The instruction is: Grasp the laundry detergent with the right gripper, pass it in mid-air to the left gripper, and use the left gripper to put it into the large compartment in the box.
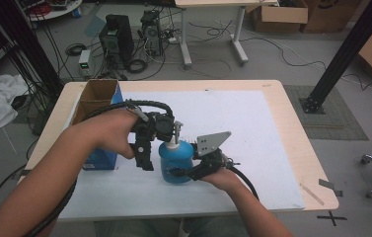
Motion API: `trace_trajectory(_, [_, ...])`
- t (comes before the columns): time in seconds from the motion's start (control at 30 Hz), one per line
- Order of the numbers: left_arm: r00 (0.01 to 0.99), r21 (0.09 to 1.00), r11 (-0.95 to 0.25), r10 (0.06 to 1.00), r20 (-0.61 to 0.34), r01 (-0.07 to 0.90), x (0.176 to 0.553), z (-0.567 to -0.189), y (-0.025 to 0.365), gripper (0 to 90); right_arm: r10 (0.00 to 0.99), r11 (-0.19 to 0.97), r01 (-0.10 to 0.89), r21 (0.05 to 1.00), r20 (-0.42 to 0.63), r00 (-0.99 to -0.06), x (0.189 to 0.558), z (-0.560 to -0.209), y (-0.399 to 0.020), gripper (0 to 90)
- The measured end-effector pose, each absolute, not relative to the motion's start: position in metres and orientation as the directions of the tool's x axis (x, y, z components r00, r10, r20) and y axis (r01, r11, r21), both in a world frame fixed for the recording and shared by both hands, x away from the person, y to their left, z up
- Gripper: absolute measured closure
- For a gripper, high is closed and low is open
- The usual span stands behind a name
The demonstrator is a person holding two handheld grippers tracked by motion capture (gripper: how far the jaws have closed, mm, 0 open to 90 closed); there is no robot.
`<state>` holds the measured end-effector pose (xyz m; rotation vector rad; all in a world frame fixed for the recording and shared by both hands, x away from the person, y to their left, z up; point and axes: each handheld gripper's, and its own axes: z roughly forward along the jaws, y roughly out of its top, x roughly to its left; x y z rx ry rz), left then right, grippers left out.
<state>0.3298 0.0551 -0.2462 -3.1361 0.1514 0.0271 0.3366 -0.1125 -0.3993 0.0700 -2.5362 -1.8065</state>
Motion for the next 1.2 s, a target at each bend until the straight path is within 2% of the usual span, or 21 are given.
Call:
trace_trajectory(0.5, [0.997, -0.015, -0.997, -0.070, -0.031, -0.070, 0.327, -0.260, 0.054, 0.1, -0.062, 0.336, -0.023, 0.942, -0.002, -0.998, 0.336, -0.409, -0.073, 45.8])
trace_trajectory(0.9, [0.999, -0.035, -0.999, -0.038, -0.006, -0.038, 0.327, -0.265, 0.060, 0.3, -0.084, 0.311, -0.043, 0.949, -0.017, -0.996, 0.336, -0.407, -0.054, 45.8])
trace_trajectory(1.2, [0.999, -0.050, -0.998, -0.039, -0.005, -0.039, 0.328, -0.267, 0.059, 8.3, -0.072, 0.319, -0.041, 0.947, -0.018, -0.997, 0.337, -0.408, -0.054, 45.8])
